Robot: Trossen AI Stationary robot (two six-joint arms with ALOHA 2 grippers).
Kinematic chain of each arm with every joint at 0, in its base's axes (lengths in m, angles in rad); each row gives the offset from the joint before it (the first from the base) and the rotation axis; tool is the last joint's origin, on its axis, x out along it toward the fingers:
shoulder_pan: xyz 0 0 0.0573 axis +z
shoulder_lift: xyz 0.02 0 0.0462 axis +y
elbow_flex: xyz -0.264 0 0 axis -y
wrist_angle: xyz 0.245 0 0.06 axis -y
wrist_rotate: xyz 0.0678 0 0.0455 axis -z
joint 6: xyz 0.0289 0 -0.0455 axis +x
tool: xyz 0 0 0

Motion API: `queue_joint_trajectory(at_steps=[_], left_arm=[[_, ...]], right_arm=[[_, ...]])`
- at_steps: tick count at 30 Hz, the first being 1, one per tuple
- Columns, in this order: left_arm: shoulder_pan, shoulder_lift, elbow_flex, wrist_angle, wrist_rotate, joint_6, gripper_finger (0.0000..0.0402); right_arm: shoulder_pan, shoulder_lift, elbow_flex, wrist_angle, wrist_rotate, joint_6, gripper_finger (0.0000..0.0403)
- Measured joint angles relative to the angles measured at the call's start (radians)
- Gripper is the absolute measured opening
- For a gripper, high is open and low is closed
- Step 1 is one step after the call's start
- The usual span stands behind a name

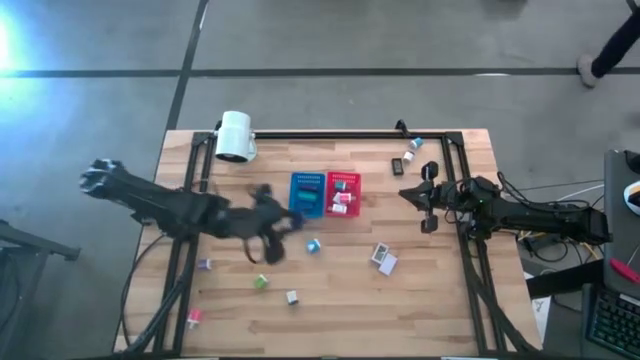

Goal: Pick & Place Office items
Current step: Put the blue digital clock into the blue bin

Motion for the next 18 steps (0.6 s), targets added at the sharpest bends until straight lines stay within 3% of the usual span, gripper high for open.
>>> queue_joint_trajectory(at_steps=[4, 7, 10, 15, 18], left_arm=[[0.037, -0.24, -0.329, 0.247, -0.13, 0.005, 0.0146], [0.08, -0.349, -0.557, 0.522, -0.093, 0.112, 0.0146], [0.149, -0.423, -0.709, 0.722, -0.052, 0.121, 0.0146], [0.257, -0.467, -0.761, 0.673, 0.003, 0.106, 0.0146], [0.356, -0.451, -0.661, 0.53, 0.023, 0.135, 0.0146]], right_arm=[[-0.001, 0.0, 0.017, -0.006, 0.004, 0.006, 0.0013], [-0.001, 0.0, 0.03, -0.007, 0.004, 0.034, 0.0013], [-0.001, 0.0, 0.052, -0.004, 0.004, 0.068, 0.0013], [0.0, 0.017, 0.055, -0.006, 0.027, -0.026, 0.0013], [0.0, 0.045, 0.053, 0.0, 0.097, -0.073, 0.0013]])
